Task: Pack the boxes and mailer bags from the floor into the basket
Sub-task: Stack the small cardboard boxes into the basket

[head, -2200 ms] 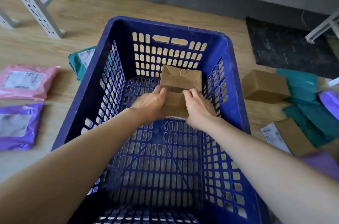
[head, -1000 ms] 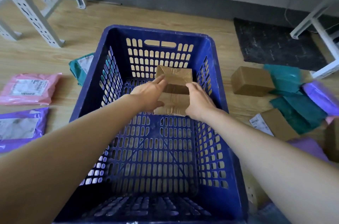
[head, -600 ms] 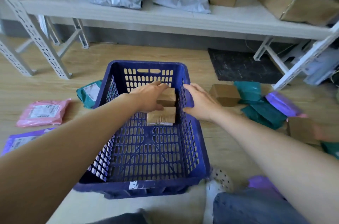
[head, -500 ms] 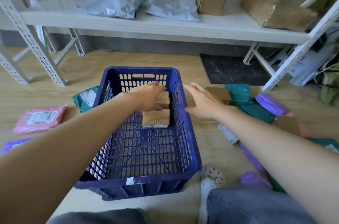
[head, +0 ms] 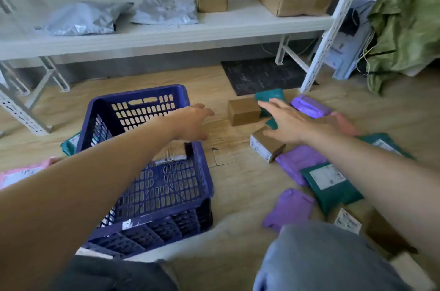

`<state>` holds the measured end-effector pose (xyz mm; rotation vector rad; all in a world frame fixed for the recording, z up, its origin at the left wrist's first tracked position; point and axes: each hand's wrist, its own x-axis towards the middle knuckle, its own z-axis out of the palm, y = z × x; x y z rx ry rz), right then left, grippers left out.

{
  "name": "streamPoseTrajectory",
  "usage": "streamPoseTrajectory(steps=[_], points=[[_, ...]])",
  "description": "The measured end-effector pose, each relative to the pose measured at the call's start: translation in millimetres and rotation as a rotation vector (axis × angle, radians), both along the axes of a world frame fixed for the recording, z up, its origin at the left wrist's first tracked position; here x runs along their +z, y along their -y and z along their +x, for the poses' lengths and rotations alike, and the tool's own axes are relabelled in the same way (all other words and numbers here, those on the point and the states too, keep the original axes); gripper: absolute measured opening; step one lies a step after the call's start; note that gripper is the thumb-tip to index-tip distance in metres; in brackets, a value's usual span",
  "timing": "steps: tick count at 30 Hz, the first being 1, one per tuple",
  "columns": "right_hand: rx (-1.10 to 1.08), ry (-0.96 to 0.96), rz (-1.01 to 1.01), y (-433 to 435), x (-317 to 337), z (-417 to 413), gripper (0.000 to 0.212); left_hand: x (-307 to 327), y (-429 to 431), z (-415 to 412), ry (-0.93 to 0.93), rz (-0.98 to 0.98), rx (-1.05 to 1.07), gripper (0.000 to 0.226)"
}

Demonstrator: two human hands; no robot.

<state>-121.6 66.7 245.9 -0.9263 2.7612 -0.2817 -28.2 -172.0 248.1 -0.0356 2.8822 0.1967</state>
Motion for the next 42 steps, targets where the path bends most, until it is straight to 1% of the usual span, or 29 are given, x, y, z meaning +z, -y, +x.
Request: streamPoseTrajectory(steps=[4, 8, 12, 16, 22, 26, 30, 32, 36, 38, 42], points=[[-0.066, 0.049, 0.001, -34.5, -33.9, -21.8, 0.079, -24.9, -35.4, -39.4, 0.043, 0.034, -0.063, 0.077], [-0.087, 0.074, -0.019, -55.4, -72.4, -45.0, 0.078, -57.5, -60.0, -86.4, 0.105, -0.004, -0.161, 0.077], [-0.111, 0.111, -0.068, -68.2, -117.0, -73.8, 0.084, -93.1, -79.6, -131.0, 0.163, -0.014, -0.183, 0.076], [-0.148, 0.125, -0.118, -80.1, -165.9, -100.3, 0.082, -139.5, -96.9, -161.3, 0.199, 0.035, -0.207, 0.079], [-0.236, 0.177, -0.087, -87.8, -224.5, -136.4, 0.080, -205.8, -100.4, -204.7, 0.264, 0.058, -0.142, 0.082], [-0.285, 0.187, -0.107, -80.0, -253.9, -152.6, 0.083, -234.0, -103.6, -234.9, 0.274, 0.025, -0.141, 0.090], [-0.295, 0.185, -0.100, -65.9, -276.8, -162.6, 0.088, -258.7, -102.8, -254.0, 0.317, 0.033, -0.070, 0.096], [-0.291, 0.175, -0.082, -58.1, -284.4, -169.0, 0.091, -268.1, -101.1, -259.9, 0.329, 0.092, -0.015, 0.096], [-0.333, 0.208, -0.076, -43.3, -299.6, -179.0, 0.093, -282.6, -96.0, -265.3, 0.341, 0.288, 0.106, 0.091], [-0.358, 0.230, -0.079, -39.1, -307.6, -180.8, 0.092, -288.4, -95.0, -264.5, 0.341, 0.318, 0.124, 0.091], [-0.390, 0.207, -0.062, -36.7, -320.6, -179.7, 0.088, -291.4, -98.1, -259.9, 0.321, 0.342, 0.097, 0.087]])
